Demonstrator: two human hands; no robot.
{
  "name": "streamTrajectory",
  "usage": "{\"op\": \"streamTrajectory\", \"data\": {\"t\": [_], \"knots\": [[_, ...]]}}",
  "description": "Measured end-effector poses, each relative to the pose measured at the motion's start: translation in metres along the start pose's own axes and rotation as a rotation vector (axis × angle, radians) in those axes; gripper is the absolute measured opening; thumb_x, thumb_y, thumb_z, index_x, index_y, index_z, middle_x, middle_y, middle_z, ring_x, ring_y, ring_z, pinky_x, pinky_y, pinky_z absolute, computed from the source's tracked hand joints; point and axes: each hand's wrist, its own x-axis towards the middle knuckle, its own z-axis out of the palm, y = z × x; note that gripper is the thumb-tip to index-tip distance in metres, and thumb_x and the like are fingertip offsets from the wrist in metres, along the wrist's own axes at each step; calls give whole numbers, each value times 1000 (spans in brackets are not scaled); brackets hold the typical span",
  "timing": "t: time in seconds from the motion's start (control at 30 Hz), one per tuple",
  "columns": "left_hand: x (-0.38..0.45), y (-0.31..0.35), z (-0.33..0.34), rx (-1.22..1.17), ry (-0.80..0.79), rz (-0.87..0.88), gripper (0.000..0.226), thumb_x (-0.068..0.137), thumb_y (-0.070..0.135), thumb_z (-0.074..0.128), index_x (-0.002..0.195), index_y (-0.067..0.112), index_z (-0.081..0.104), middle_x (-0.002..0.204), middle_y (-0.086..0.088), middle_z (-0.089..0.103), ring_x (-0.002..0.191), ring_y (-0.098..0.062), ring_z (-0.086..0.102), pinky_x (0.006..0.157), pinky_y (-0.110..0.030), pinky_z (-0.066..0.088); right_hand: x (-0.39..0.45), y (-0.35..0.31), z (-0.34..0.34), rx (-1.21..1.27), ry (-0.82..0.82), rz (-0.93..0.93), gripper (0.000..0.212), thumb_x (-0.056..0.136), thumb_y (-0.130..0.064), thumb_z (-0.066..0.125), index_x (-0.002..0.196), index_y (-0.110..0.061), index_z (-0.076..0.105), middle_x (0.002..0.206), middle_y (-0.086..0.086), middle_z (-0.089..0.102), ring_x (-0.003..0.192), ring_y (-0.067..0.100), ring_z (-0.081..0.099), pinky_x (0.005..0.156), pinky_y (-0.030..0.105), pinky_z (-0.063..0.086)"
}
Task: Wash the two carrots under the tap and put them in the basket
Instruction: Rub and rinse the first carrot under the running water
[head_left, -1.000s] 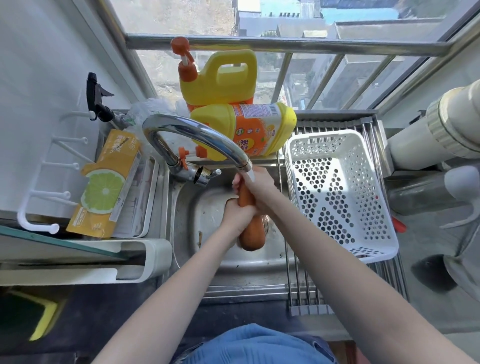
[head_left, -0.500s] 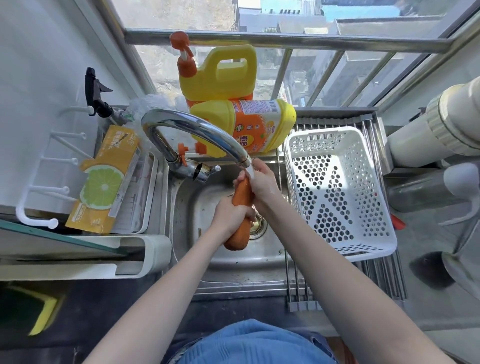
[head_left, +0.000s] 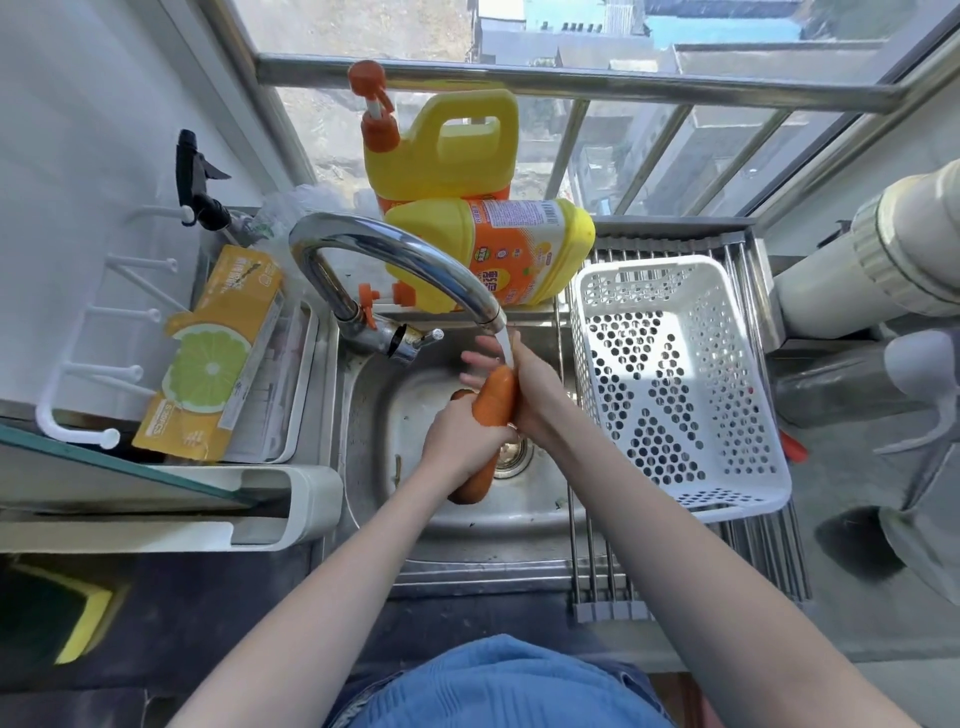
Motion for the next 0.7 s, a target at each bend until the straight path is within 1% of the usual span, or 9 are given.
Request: {"op": "streamTrajectory", "data": {"t": [0.1,0.17,0.23,0.3,0.33,0.4,0.5,0.6,0.7], "knots": [[0,6,-1,67,-13,-12,27,53,30,63,78,18,60,75,-9,70,77,-26,67,77,-43,54,-3,11,-5,45,-42,11,79,95,-66,24,76,-2,65,67,15,69,71,27,66,80,37,54],[0,9,-5,-33,-76,-80,43,46,26,69,86,13,59,84,-14,69,79,-32,68,78,-49,57,-4,12,-6,92,-33,3,76,89,-72,31,61,-6,56,59,12,59,73,28,67,85,39,54],[4,9,-8,-172,-220,-157,62,41,18,74,99,8,55,92,-20,65,75,-38,67,71,-51,59,-2,12,-6,17,7,-43,59,96,-55,45,59,-10,48,55,7,51,75,26,70,86,40,53],[6,7,-7,-252,-258,-202,70,41,14,75,107,3,51,89,-20,64,68,-35,67,65,-46,59,1,10,-4,-90,60,-86,49,100,-37,50,58,-11,45,50,4,51,70,24,71,82,37,54],[6,8,-4,-218,-206,-196,67,41,17,73,103,3,54,86,-18,66,67,-33,67,67,-46,59,1,8,-3,-100,71,-89,47,100,-34,50,59,-11,46,49,4,53,68,24,71,79,37,54],[3,12,-1,58,-36,-128,42,49,24,68,89,11,62,80,-9,69,72,-29,67,70,-40,57,0,3,2,-10,93,-44,36,101,-26,48,69,-9,51,46,4,54,59,25,66,72,37,54],[-4,13,5,409,198,-33,25,70,22,62,94,14,63,87,-3,66,83,-27,65,66,-29,46,5,-3,8,125,144,47,23,101,-13,43,80,-9,50,38,3,45,36,17,48,51,28,48],[-3,10,9,461,255,-26,32,74,21,61,105,12,61,98,-7,67,92,-30,64,68,-29,43,11,-8,12,104,153,122,35,101,-8,35,68,-11,43,35,1,38,33,16,41,47,26,43],[-2,5,9,583,256,46,37,74,20,59,111,13,57,102,-7,68,96,-30,64,67,-28,36,10,-10,1,102,119,279,56,98,-13,32,42,-14,35,35,2,35,42,18,39,50,23,40]]}}
